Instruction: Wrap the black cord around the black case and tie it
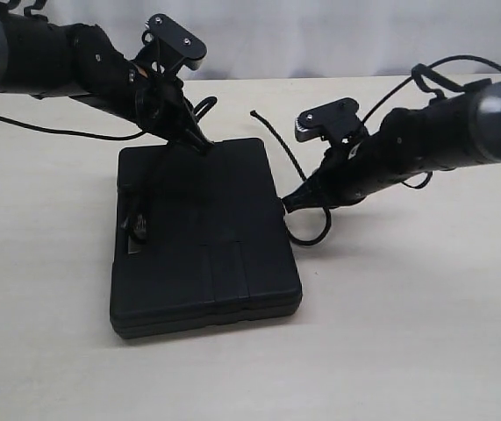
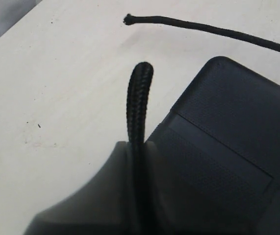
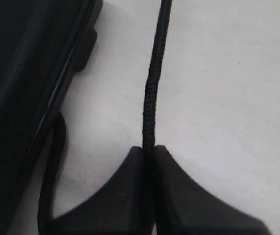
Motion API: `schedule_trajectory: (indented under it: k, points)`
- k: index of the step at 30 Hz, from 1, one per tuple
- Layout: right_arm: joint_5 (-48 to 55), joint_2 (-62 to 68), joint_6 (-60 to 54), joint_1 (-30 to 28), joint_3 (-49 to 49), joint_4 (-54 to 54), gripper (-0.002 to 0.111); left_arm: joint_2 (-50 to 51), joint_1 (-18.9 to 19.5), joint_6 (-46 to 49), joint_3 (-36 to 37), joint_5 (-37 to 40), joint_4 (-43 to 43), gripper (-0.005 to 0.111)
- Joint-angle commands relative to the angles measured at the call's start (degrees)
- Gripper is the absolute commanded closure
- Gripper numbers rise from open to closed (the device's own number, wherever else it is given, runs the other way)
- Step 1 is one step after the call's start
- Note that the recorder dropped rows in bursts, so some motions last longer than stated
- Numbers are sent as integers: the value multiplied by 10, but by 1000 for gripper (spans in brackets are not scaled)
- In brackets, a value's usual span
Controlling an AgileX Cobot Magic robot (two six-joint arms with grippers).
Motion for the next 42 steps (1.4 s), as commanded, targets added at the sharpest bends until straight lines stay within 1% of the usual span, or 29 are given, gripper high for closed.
schedule_trajectory:
  k: [1,5,11,15,17,24,26,30,34,38,42]
  points:
    - [-83,-42,-3,2,56,1,104,-3,2,1,-1,-8,0,107]
    - [-173,-90,-7,12,111,-11,104,1,2,1,-1,-17,0,107]
    - [-194,-117,-20,41,155,-69,104,8,2,1,-1,-29,-2,107]
    - [-195,-117,-20,70,165,-108,104,8,2,2,-1,-23,-2,107]
    - [-193,-117,-20,80,165,-108,104,8,2,9,-1,-18,-1,107]
    - [-189,-117,-20,79,165,-108,104,4,2,134,-1,38,-2,107]
    - [-185,-117,-20,79,165,-108,104,2,2,138,-1,37,-8,107]
    - [-132,-117,-20,79,165,-108,104,2,2,138,-1,29,-15,107]
    - [-117,-118,-17,80,172,-107,104,2,14,133,-1,23,-15,107]
    - [-121,-123,-17,80,173,-107,104,2,50,74,-1,15,-15,107]
    - [-121,-144,-17,80,173,-107,104,2,83,58,-1,25,-19,107]
